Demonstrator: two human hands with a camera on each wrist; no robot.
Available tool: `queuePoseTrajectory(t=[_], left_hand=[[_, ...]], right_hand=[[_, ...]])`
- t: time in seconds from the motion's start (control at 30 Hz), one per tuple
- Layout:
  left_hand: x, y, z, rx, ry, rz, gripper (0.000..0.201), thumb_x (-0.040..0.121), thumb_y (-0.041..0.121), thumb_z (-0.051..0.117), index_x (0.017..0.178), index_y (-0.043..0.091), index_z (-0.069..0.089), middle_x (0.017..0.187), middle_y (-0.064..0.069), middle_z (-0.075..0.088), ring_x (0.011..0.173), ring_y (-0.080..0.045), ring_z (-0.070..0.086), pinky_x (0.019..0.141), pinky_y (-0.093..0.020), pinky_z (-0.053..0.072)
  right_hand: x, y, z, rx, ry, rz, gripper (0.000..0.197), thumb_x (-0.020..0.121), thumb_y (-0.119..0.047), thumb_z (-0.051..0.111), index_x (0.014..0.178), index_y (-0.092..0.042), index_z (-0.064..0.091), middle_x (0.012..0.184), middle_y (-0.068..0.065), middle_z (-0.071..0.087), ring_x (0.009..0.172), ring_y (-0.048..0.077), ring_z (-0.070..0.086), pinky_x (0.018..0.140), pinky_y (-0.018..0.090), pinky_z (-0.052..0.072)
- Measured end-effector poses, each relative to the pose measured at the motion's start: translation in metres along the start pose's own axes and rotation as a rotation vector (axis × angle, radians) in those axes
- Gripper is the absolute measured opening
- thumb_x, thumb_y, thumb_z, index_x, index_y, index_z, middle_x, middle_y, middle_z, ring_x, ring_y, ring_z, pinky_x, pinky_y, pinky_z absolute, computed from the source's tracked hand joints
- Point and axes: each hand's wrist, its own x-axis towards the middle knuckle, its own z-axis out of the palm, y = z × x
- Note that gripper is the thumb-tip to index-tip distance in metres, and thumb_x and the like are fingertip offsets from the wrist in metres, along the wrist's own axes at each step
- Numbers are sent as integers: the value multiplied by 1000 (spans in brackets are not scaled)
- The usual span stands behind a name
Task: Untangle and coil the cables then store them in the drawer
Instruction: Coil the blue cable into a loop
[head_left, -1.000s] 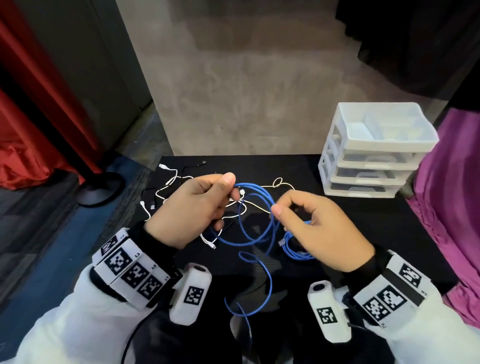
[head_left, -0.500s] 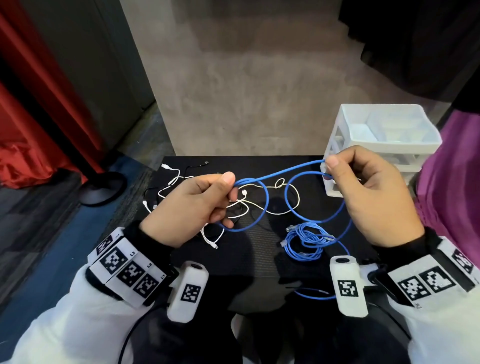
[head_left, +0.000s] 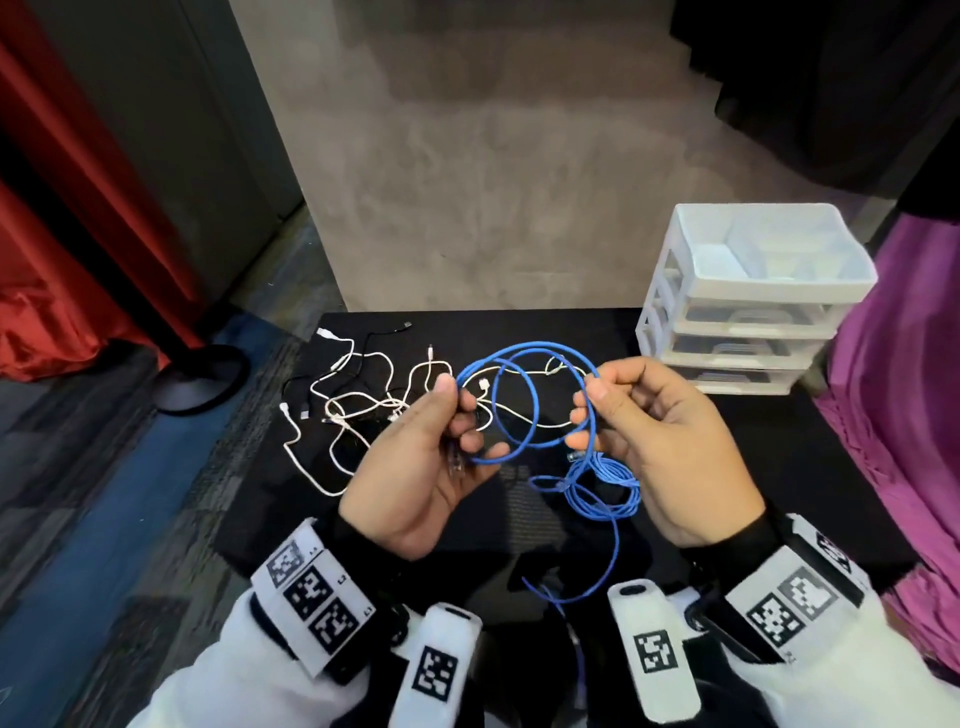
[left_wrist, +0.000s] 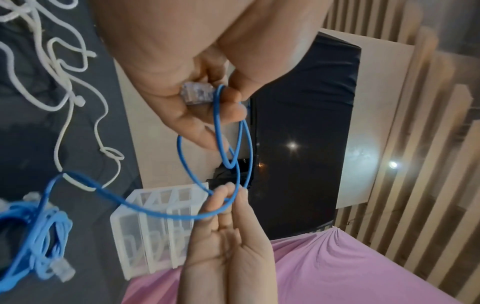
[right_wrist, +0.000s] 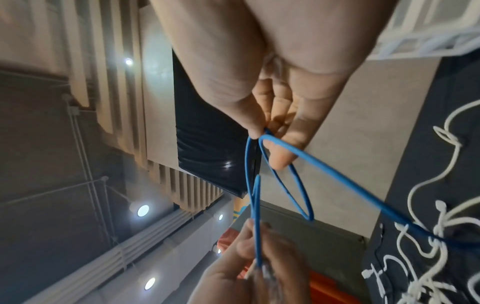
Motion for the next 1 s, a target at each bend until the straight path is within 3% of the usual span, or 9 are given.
queuePoseTrajectory(t=[0.17, 0.27, 0.37, 0.5, 0.63, 0.7, 0.8, 0.9, 1.0], left_hand=[[3, -14, 9, 1, 60, -31, 30, 104, 39, 49, 84, 18, 57, 75, 3, 65, 66, -10, 65, 78, -38, 58], [5, -12, 12, -49, 31, -31, 31, 106, 38, 45, 85, 18, 56, 88, -4, 68, 74, -17, 69, 72, -37, 62], [8, -8, 13, -32, 37, 56, 31, 107, 38, 43, 87, 19, 55, 73, 4, 56, 61, -8, 56, 68, -32, 59], [14, -3, 11, 92, 134, 210, 32, 107, 39, 43, 92, 16, 59, 65, 7, 40, 55, -7, 38, 64, -29, 54], [18, 6, 3, 258, 140, 332, 29, 109, 35, 41, 119, 17, 61, 64, 7, 35, 52, -6, 33, 64, -26, 52], [17, 10, -1, 281, 55, 273, 34, 109, 33, 40, 127, 14, 61, 64, 6, 36, 53, -7, 35, 65, -27, 54], [13, 10, -3, 280, -127, 97, 45, 110, 31, 34, 120, -2, 64, 66, 1, 39, 56, -11, 43, 71, -38, 59], [8, 6, 0, 244, -216, 24, 40, 109, 24, 29, 113, 2, 62, 68, -4, 42, 61, -18, 54, 76, -44, 49], [7, 2, 4, 129, -253, -44, 34, 103, 15, 26, 109, 3, 58, 67, -6, 41, 62, -22, 55, 80, -46, 55]], right_hand=[[-3, 8, 13, 130, 31, 6, 7, 100, -6, 60, 97, -8, 66, 86, 13, 68, 81, 20, 68, 68, 29, 61], [-4, 9, 15, 185, 19, 36, 8, 101, -6, 58, 98, -7, 65, 84, 9, 67, 77, 16, 68, 67, 29, 61], [-9, 12, 15, 131, -40, 94, 7, 101, -9, 59, 98, -6, 64, 89, 11, 67, 80, 14, 65, 61, 29, 59], [-16, 23, 12, -5, -91, 147, 18, 95, -14, 68, 110, -6, 65, 92, 12, 63, 79, 15, 61, 55, 27, 49], [-13, 26, 1, -135, -55, 85, 7, 101, -5, 62, 104, -8, 67, 78, 10, 67, 62, 16, 57, 51, 23, 44], [-7, 21, -5, -122, 10, 46, 9, 102, -5, 59, 99, -6, 67, 75, 8, 66, 62, 16, 55, 50, 25, 45], [2, 13, -9, -61, 78, 19, 14, 104, -5, 56, 97, -10, 68, 80, 8, 66, 71, 17, 61, 57, 28, 54], [5, 7, -7, -29, 62, 44, 16, 105, -9, 55, 97, -14, 67, 85, 7, 70, 79, 18, 69, 64, 31, 60], [2, 9, 2, -49, 20, 74, 15, 107, -11, 52, 100, -15, 64, 87, 7, 72, 81, 18, 72, 63, 32, 60]])
